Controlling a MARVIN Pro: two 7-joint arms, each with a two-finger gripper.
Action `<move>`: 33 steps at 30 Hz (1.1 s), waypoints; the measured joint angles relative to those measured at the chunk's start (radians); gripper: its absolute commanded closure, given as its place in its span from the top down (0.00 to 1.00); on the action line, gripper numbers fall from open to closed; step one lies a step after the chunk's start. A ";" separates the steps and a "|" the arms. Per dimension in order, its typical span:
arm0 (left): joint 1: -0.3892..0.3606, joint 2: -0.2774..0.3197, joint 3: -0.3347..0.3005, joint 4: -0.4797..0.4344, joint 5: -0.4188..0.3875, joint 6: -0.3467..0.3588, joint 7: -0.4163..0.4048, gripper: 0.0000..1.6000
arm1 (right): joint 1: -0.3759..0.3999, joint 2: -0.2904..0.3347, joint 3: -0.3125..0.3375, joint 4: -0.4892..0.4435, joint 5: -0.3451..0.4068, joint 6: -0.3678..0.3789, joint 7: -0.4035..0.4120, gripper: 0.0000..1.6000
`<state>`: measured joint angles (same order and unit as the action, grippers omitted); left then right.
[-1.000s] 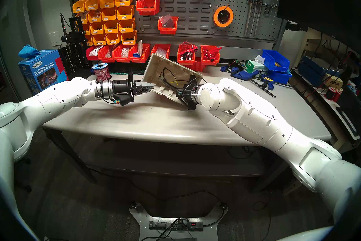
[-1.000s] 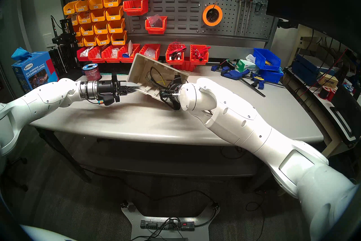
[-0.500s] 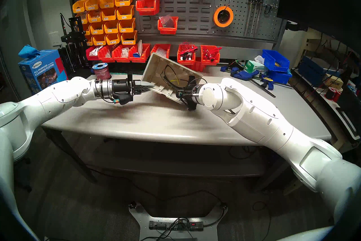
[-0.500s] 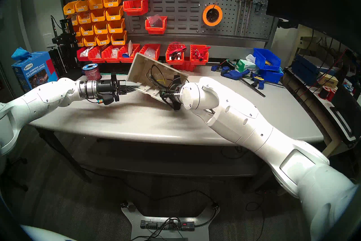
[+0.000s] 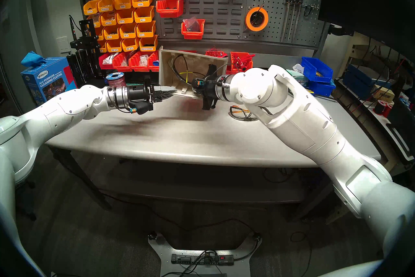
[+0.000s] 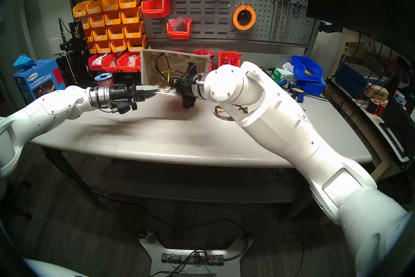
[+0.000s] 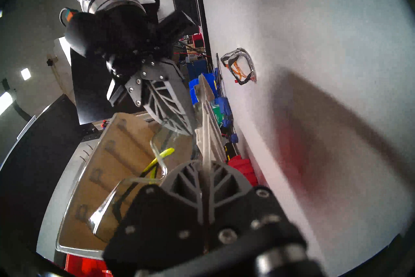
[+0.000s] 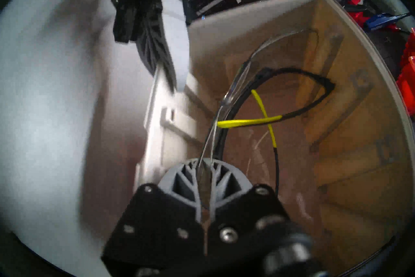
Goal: Take out tools from the storage box
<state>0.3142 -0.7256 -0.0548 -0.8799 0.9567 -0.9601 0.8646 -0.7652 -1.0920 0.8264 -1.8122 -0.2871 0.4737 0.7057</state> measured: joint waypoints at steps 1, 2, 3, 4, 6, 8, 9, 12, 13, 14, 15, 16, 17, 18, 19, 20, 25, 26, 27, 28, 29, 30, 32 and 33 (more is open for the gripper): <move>0.000 0.000 -0.001 0.000 -0.002 0.000 0.000 0.00 | 0.000 -0.001 0.008 -0.006 0.013 0.000 0.005 0.00; -0.001 0.000 -0.002 -0.001 -0.003 0.000 0.000 0.00 | 0.000 -0.002 0.016 -0.013 0.028 0.000 0.011 0.00; -0.001 -0.001 -0.002 -0.002 -0.004 0.000 0.000 0.00 | -0.001 -0.004 0.030 -0.024 0.051 0.000 0.020 0.00; -0.001 -0.002 -0.001 -0.003 -0.004 0.000 0.000 0.00 | -0.004 -0.005 0.044 -0.035 0.073 0.000 0.027 0.00; -0.001 -0.004 0.003 -0.005 -0.003 -0.001 0.000 0.00 | -0.014 -0.005 0.076 -0.058 0.122 0.006 0.039 0.00; -0.001 -0.006 0.011 -0.005 -0.002 -0.001 0.001 0.00 | -0.030 -0.005 0.102 -0.078 0.160 0.022 0.045 0.00; -0.001 -0.006 0.014 -0.005 -0.001 -0.001 0.001 0.00 | -0.035 -0.005 0.108 -0.083 0.168 0.027 0.046 0.00; -0.001 -0.008 0.032 -0.003 0.002 -0.001 0.001 0.00 | -0.058 -0.003 0.132 -0.106 0.201 0.051 0.048 0.00; -0.001 -0.008 0.034 -0.003 0.003 -0.001 0.001 0.00 | -0.062 -0.002 0.136 -0.109 0.206 0.055 0.048 0.00; -0.001 -0.009 0.039 -0.003 0.004 -0.001 0.001 0.00 | -0.068 0.001 0.144 -0.117 0.214 0.062 0.049 0.00; -0.001 -0.009 0.041 -0.003 0.005 -0.001 0.001 0.00 | -0.071 0.002 0.148 -0.120 0.219 0.065 0.050 0.00; -0.001 -0.009 0.044 -0.003 0.005 -0.001 0.000 0.00 | -0.075 0.006 0.157 -0.127 0.228 0.072 0.053 0.00; -0.001 -0.010 0.045 -0.003 0.005 -0.001 0.000 0.00 | -0.076 0.008 0.162 -0.131 0.233 0.075 0.054 0.00; -0.001 -0.010 0.045 -0.003 0.005 -0.001 0.000 0.00 | -0.078 0.011 0.173 -0.137 0.245 0.081 0.059 0.00; -0.001 -0.010 0.045 -0.004 0.004 -0.001 0.000 0.00 | -0.078 0.013 0.182 -0.142 0.254 0.085 0.062 0.00; -0.001 -0.010 0.045 -0.004 0.004 -0.001 0.000 0.00 | -0.078 0.015 0.193 -0.148 0.265 0.090 0.069 0.00; -0.001 -0.010 0.043 -0.005 0.002 -0.001 -0.001 0.00 | -0.072 0.031 0.254 -0.185 0.323 0.118 0.117 0.00; -0.001 -0.010 0.043 -0.006 0.002 -0.001 -0.002 0.00 | -0.070 0.033 0.264 -0.191 0.330 0.121 0.123 0.00; -0.001 -0.010 0.043 -0.006 0.002 -0.001 -0.002 0.00 | -0.067 0.036 0.274 -0.197 0.338 0.125 0.130 0.00; -0.001 -0.010 0.043 -0.006 0.002 -0.002 -0.002 0.00 | -0.063 0.044 0.296 -0.209 0.354 0.134 0.146 0.00; -0.001 -0.009 0.043 -0.007 0.003 -0.002 -0.002 0.00 | -0.060 0.048 0.306 -0.215 0.361 0.139 0.154 0.00; -0.001 -0.009 0.044 -0.007 0.003 -0.002 -0.002 0.00 | -0.057 0.055 0.323 -0.224 0.371 0.146 0.167 0.00; 0.000 -0.009 0.044 -0.007 0.003 -0.002 -0.002 0.00 | -0.052 0.066 0.346 -0.233 0.385 0.157 0.185 0.00; 0.000 -0.009 0.044 -0.007 0.003 -0.002 -0.001 0.00 | -0.050 0.072 0.356 -0.237 0.390 0.163 0.193 0.00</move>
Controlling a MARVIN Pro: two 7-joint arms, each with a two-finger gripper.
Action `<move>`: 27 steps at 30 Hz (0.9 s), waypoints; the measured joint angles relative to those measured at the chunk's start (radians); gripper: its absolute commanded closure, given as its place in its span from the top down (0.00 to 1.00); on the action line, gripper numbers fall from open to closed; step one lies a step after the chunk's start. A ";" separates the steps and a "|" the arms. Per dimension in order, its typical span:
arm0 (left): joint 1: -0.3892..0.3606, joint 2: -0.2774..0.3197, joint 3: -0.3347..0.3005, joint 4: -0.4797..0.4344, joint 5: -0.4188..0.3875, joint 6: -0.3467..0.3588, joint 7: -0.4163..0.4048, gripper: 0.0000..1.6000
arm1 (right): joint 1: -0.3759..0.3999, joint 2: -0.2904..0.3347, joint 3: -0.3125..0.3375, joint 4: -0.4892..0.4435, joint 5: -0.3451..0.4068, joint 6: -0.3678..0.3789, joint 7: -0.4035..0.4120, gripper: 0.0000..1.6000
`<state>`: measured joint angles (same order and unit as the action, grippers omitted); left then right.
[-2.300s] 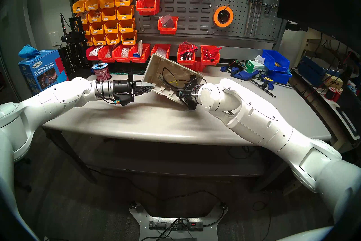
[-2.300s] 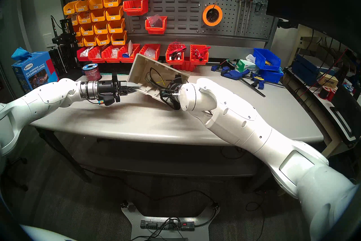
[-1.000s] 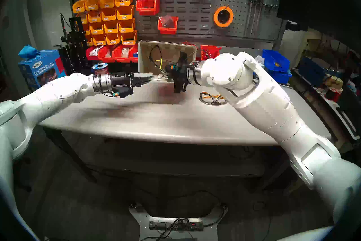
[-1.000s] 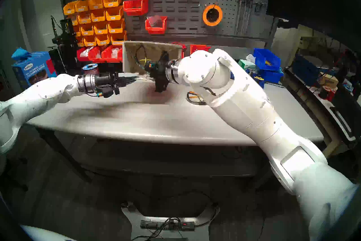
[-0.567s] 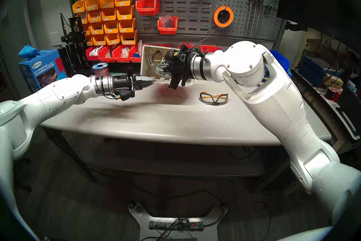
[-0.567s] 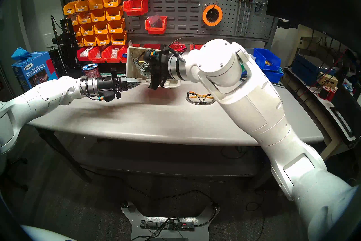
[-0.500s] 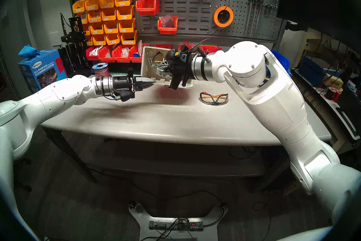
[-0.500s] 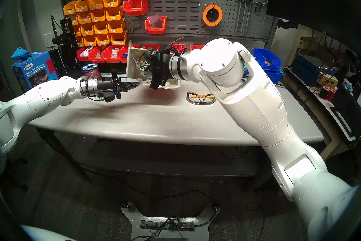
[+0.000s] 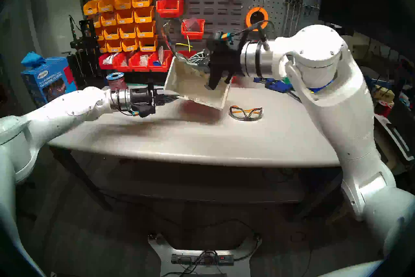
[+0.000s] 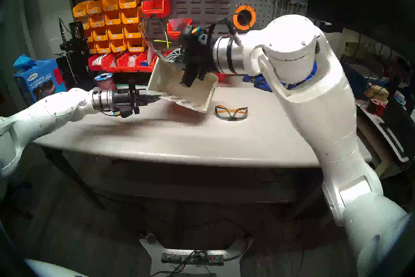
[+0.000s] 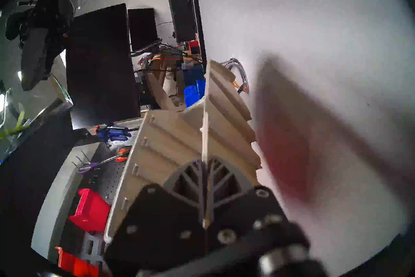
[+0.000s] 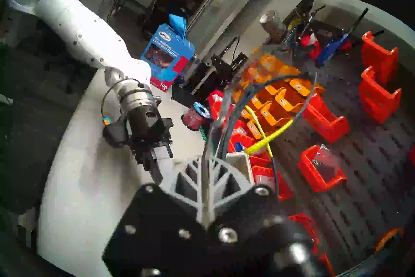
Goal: Take out tools from the storage box
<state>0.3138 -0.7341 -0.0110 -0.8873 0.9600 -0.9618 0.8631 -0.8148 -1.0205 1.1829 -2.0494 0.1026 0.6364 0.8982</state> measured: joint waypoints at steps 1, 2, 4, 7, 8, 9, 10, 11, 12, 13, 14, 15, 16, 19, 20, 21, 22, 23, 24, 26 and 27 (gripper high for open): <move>0.000 0.000 0.000 0.000 0.000 0.000 0.000 0.00 | 0.002 0.005 0.010 -0.003 0.004 0.005 0.007 0.00; 0.000 0.001 0.001 0.000 0.001 0.000 0.000 0.00 | 0.005 0.011 0.022 -0.005 0.008 0.011 0.012 0.00; 0.000 0.001 0.001 0.000 0.001 0.000 0.000 0.00 | 0.008 0.019 0.035 -0.007 0.010 0.018 0.018 0.00; 0.000 0.001 0.004 0.001 0.003 0.000 0.000 0.00 | 0.010 0.032 0.052 -0.005 0.009 0.026 0.020 0.00; 0.000 0.001 0.004 0.002 0.003 0.000 0.000 0.00 | 0.010 0.035 0.054 -0.004 0.006 0.026 0.018 0.00; 0.000 0.001 0.005 0.002 0.003 0.000 0.000 0.00 | 0.009 0.038 0.056 -0.003 0.002 0.027 0.014 0.00; 0.000 0.001 0.006 0.003 0.004 0.000 0.000 0.00 | 0.008 0.041 0.059 0.000 -0.005 0.028 0.008 0.00; 0.000 0.001 0.007 0.003 0.004 0.000 0.000 0.00 | 0.006 0.044 0.061 0.002 -0.010 0.028 0.003 0.00; 0.000 0.001 0.007 0.003 0.004 0.000 0.000 0.00 | 0.002 0.047 0.063 0.005 -0.016 0.028 -0.004 0.00; 0.000 0.001 0.007 0.004 0.004 0.000 0.000 0.00 | -0.002 0.050 0.064 0.007 -0.023 0.028 -0.009 0.00; 0.000 0.001 0.007 0.004 0.004 0.000 0.000 0.00 | -0.006 0.052 0.065 0.010 -0.029 0.028 -0.014 0.00; 0.000 0.001 0.007 0.004 0.004 0.000 0.000 0.00 | -0.012 0.056 0.067 0.014 -0.037 0.028 -0.023 0.00; 0.000 0.001 0.007 0.004 0.004 0.000 0.000 0.00 | -0.020 0.061 0.069 0.018 -0.047 0.028 -0.033 0.00; 0.000 0.001 0.007 0.004 0.004 0.000 0.000 0.00 | -0.038 0.073 0.076 0.029 -0.070 0.025 -0.056 0.00; 0.000 0.001 0.007 0.004 0.004 0.000 0.000 0.00 | -0.044 0.077 0.079 0.033 -0.076 0.023 -0.063 0.00; 0.000 0.001 0.007 0.004 0.004 0.000 0.000 0.00 | -0.053 0.084 0.085 0.038 -0.086 0.021 -0.072 0.00; 0.000 0.001 0.007 0.004 0.004 0.000 0.000 0.00 | -0.061 0.089 0.089 0.042 -0.093 0.019 -0.080 0.00; 0.000 0.001 0.007 0.004 0.004 0.000 0.000 0.00 | -0.069 0.095 0.095 0.046 -0.100 0.018 -0.087 0.00; 0.000 0.001 0.007 0.004 0.004 0.000 0.000 0.00 | -0.077 0.100 0.100 0.050 -0.105 0.017 -0.093 0.00; 0.000 0.001 0.007 0.004 0.004 0.000 0.000 0.00 | -0.090 0.109 0.108 0.053 -0.114 0.017 -0.103 0.00; 0.000 0.001 0.007 0.004 0.004 0.000 0.000 0.00 | -0.093 0.111 0.109 0.053 -0.116 0.019 -0.105 0.00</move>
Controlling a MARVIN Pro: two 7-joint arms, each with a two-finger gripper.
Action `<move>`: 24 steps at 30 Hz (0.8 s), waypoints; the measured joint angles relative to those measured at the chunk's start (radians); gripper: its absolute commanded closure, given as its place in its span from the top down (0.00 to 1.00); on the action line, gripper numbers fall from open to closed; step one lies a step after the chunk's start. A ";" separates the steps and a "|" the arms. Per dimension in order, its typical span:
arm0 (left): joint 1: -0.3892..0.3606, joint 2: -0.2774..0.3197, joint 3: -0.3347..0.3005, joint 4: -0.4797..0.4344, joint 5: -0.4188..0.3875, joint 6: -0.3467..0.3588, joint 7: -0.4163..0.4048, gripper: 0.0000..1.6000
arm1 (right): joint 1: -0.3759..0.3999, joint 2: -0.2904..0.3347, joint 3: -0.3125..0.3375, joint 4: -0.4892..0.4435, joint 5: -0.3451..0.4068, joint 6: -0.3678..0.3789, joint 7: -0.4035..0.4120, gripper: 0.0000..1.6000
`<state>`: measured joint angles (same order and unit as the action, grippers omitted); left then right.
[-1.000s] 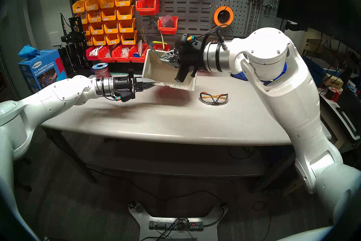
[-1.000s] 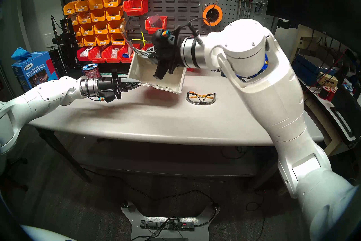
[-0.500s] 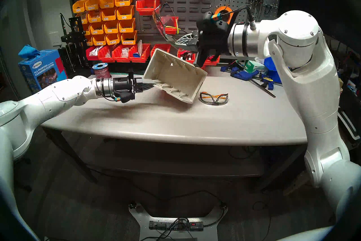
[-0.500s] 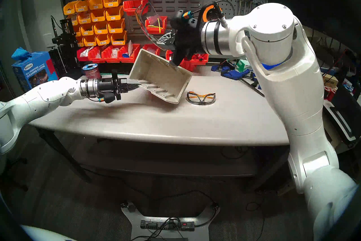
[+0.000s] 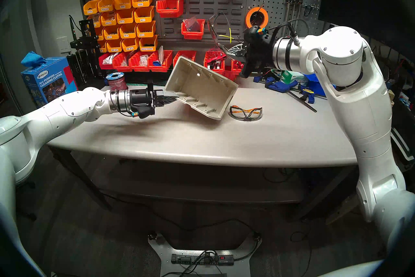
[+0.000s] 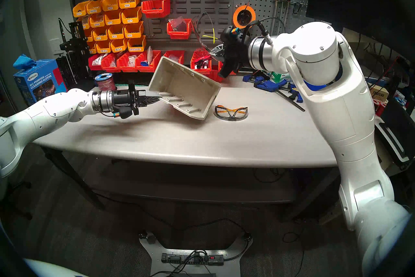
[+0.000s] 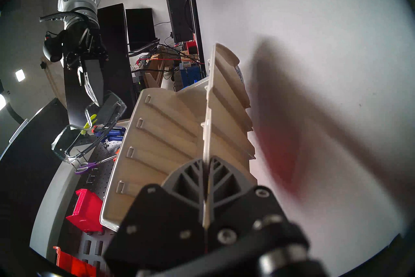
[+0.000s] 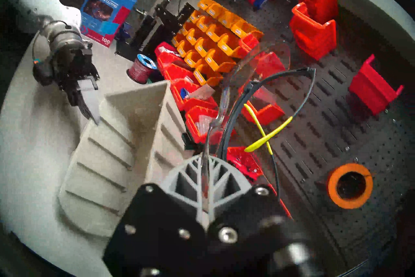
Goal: Take out tools from the storage box
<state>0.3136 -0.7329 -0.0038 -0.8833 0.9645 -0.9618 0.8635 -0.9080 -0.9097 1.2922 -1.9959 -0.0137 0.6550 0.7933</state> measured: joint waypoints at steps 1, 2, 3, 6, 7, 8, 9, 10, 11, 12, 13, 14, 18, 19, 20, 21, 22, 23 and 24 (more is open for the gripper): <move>0.000 0.000 0.000 0.000 0.000 0.000 0.000 0.00 | -0.005 0.003 0.002 0.000 -0.003 0.003 -0.003 0.00; 0.000 0.000 0.001 0.001 0.001 0.000 0.000 0.00 | -0.011 0.006 0.005 0.000 -0.005 0.010 -0.005 0.00; 0.000 0.000 0.002 0.001 0.001 0.000 0.000 0.00 | -0.014 0.008 0.007 0.000 -0.006 0.017 -0.005 0.00; 0.000 0.000 0.004 0.003 0.002 0.000 0.000 0.00 | -0.028 0.014 0.012 -0.002 -0.006 0.044 -0.005 0.00; 0.000 0.000 0.005 0.004 0.002 0.000 0.000 0.00 | -0.033 0.016 0.014 -0.003 -0.005 0.053 -0.003 0.00; 0.000 0.000 0.005 0.004 0.002 0.000 0.000 0.00 | -0.040 0.020 0.017 -0.005 -0.002 0.069 0.001 0.00; 0.000 0.000 0.005 0.005 0.002 0.000 0.000 0.00 | -0.047 0.023 0.019 -0.007 0.003 0.082 0.007 0.00; 0.000 0.000 0.006 0.005 0.002 0.000 0.000 0.00 | -0.052 0.026 0.021 -0.009 0.007 0.092 0.013 0.00; 0.000 0.000 0.006 0.005 0.002 0.000 0.000 0.00 | -0.058 0.029 0.023 -0.012 0.011 0.101 0.019 0.00; 0.000 0.000 0.006 0.005 0.002 0.000 0.000 0.00 | -0.066 0.034 0.025 -0.016 0.017 0.114 0.028 0.00; 0.000 0.000 0.006 0.005 0.002 0.000 0.000 0.00 | -0.073 0.039 0.028 -0.020 0.021 0.124 0.035 0.00; 0.000 0.000 0.006 0.005 0.002 0.000 0.000 0.00 | -0.077 0.041 0.029 -0.022 0.023 0.129 0.039 0.00; -0.001 0.000 0.006 0.005 0.002 0.000 0.000 0.00 | -0.109 0.063 0.038 -0.037 0.034 0.159 0.061 0.00; -0.001 0.000 0.006 0.005 0.002 0.000 0.000 0.00 | -0.115 0.067 0.040 -0.039 0.035 0.161 0.063 0.00; -0.001 0.000 0.006 0.005 0.002 0.000 0.000 0.00 | -0.121 0.071 0.041 -0.041 0.035 0.163 0.065 0.00; -0.001 0.000 0.006 0.005 0.002 0.000 0.000 0.00 | -0.127 0.075 0.042 -0.043 0.035 0.165 0.067 0.00; -0.001 0.000 0.006 0.005 0.002 0.000 0.000 0.00 | -0.138 0.083 0.044 -0.046 0.035 0.167 0.069 0.00; -0.001 0.000 0.006 0.005 0.002 0.000 0.000 0.00 | -0.145 0.088 0.045 -0.047 0.034 0.168 0.070 0.00; -0.001 0.000 0.006 0.005 0.002 0.000 0.000 0.00 | -0.157 0.097 0.046 -0.049 0.030 0.168 0.071 0.00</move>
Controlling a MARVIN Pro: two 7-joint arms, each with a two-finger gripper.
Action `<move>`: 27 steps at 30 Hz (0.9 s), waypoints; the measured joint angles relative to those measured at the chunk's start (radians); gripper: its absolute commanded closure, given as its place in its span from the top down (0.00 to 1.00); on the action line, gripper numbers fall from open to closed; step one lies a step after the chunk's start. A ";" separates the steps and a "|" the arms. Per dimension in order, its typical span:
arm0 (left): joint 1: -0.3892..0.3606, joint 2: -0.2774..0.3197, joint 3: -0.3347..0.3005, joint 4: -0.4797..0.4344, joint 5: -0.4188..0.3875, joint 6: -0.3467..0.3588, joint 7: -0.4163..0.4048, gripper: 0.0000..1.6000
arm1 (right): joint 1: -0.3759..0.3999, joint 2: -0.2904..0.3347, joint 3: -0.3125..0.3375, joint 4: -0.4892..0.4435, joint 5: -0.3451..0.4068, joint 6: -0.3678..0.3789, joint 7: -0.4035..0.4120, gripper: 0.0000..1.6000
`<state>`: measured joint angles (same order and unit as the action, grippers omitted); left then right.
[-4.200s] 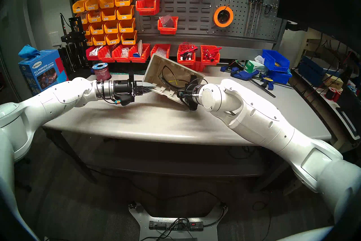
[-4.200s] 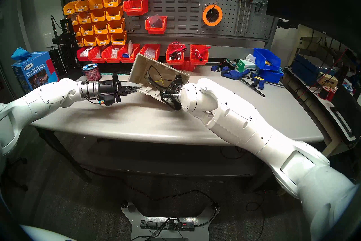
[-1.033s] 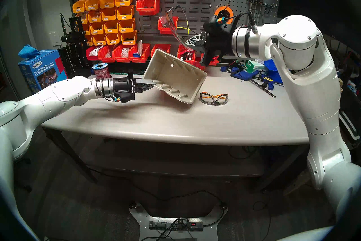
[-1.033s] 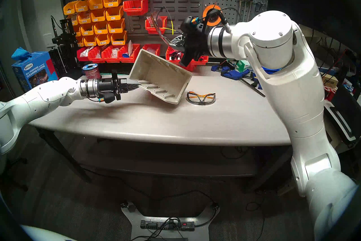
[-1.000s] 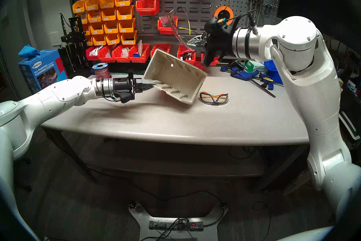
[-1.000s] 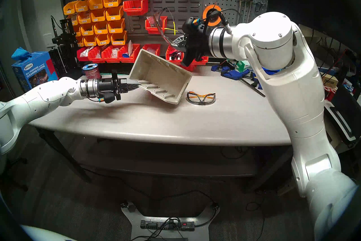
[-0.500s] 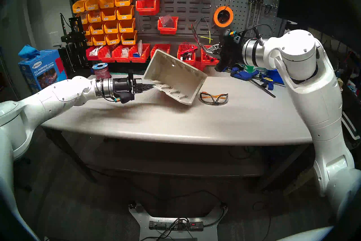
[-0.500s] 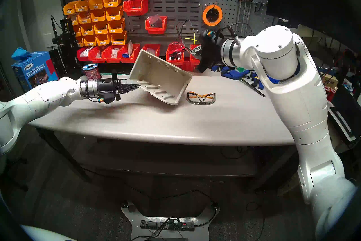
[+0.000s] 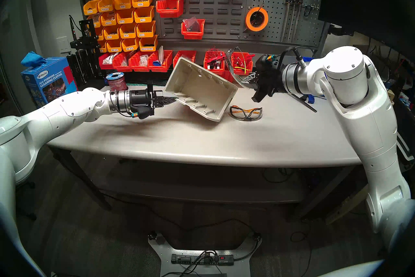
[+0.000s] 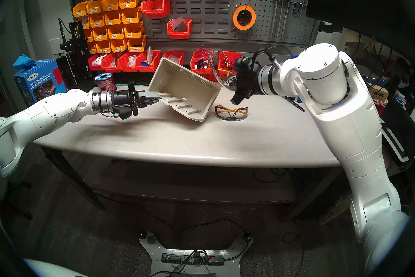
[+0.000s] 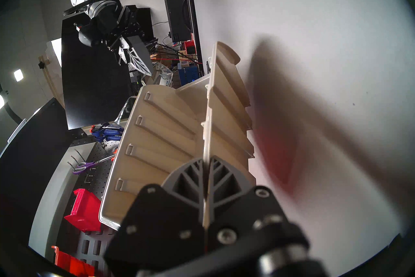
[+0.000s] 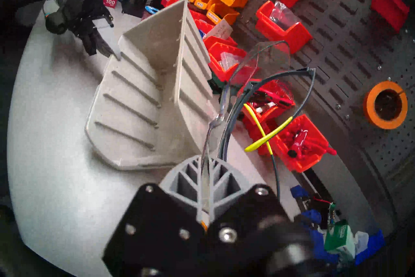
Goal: Take out tools from the storage box
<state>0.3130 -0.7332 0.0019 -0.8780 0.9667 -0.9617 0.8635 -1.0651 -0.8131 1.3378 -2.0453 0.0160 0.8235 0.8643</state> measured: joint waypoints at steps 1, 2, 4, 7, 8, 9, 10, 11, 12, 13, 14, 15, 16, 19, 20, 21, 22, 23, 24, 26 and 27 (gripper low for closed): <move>0.000 0.000 0.000 0.000 0.000 0.000 0.000 0.00 | -0.013 0.009 0.001 -0.001 -0.006 0.000 0.000 0.00; 0.000 0.000 0.000 0.000 0.000 0.000 0.000 0.00 | -0.018 0.013 0.002 -0.001 -0.008 0.000 -0.001 0.00; 0.000 0.000 0.000 -0.001 0.000 0.000 0.000 0.00 | -0.036 0.025 0.004 -0.001 -0.016 0.000 -0.004 0.00; 0.000 0.000 0.000 -0.001 0.000 0.000 0.000 0.00 | -0.061 0.040 0.009 -0.001 -0.025 -0.003 -0.009 0.00; 0.000 0.000 0.000 -0.001 0.000 0.000 0.000 0.00 | -0.074 0.047 0.012 -0.001 -0.029 -0.006 -0.012 0.00; 0.000 0.000 0.000 -0.001 0.000 0.000 0.000 0.00 | -0.082 0.051 0.014 -0.001 -0.031 -0.008 -0.013 0.00; 0.000 0.000 0.000 -0.001 0.000 0.000 0.000 0.00 | -0.091 0.054 0.016 0.000 -0.032 -0.010 -0.015 0.00; 0.000 0.000 0.000 -0.001 0.000 0.000 0.000 0.00 | -0.103 0.058 0.019 0.000 -0.034 -0.012 -0.017 0.00; 0.000 0.000 0.000 -0.001 0.000 0.000 0.000 0.00 | -0.108 0.060 0.021 0.000 -0.034 -0.013 -0.018 0.00; 0.000 0.000 0.000 -0.001 0.000 0.000 0.000 0.00 | -0.119 0.063 0.024 0.001 -0.034 -0.015 -0.018 0.00; 0.000 0.000 0.001 -0.001 0.000 0.000 0.000 0.00 | -0.127 0.064 0.027 0.001 -0.034 -0.016 -0.019 0.00; 0.000 0.000 0.001 -0.001 0.001 0.000 0.000 0.00 | -0.132 0.065 0.029 0.002 -0.034 -0.016 -0.019 0.00; 0.000 0.000 0.001 0.000 0.001 0.000 0.000 0.00 | -0.137 0.066 0.030 0.003 -0.034 -0.017 -0.019 0.00; -0.001 0.000 0.003 0.000 0.001 0.000 0.000 0.00 | -0.153 0.067 0.037 0.005 -0.026 -0.018 -0.017 0.00; -0.001 0.000 0.004 0.000 0.002 0.000 0.000 0.00 | -0.158 0.067 0.039 0.005 -0.021 -0.018 -0.017 0.00; -0.001 -0.001 0.004 0.000 0.002 0.000 0.000 0.00 | -0.161 0.067 0.040 0.006 -0.019 -0.018 -0.016 0.00; -0.001 -0.001 0.005 0.000 0.002 0.000 0.000 0.00 | -0.165 0.067 0.041 0.007 -0.014 -0.019 -0.015 0.00; -0.001 -0.001 0.005 0.000 0.002 0.000 0.000 0.00 | -0.167 0.067 0.042 0.008 -0.011 -0.019 -0.015 0.00; -0.001 -0.001 0.005 0.000 0.002 0.000 0.000 0.00 | -0.169 0.067 0.042 0.009 -0.008 -0.020 -0.014 0.00; -0.002 -0.001 0.006 0.000 0.002 0.000 0.000 0.00 | -0.173 0.068 0.043 0.013 0.000 -0.022 -0.011 0.00; -0.002 -0.001 0.006 0.000 0.002 0.000 0.000 0.00 | -0.173 0.068 0.043 0.014 0.002 -0.022 -0.008 0.00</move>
<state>0.3114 -0.7342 0.0079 -0.8776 0.9688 -0.9618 0.8635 -1.2380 -0.7455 1.3806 -2.0309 0.0177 0.8013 0.8558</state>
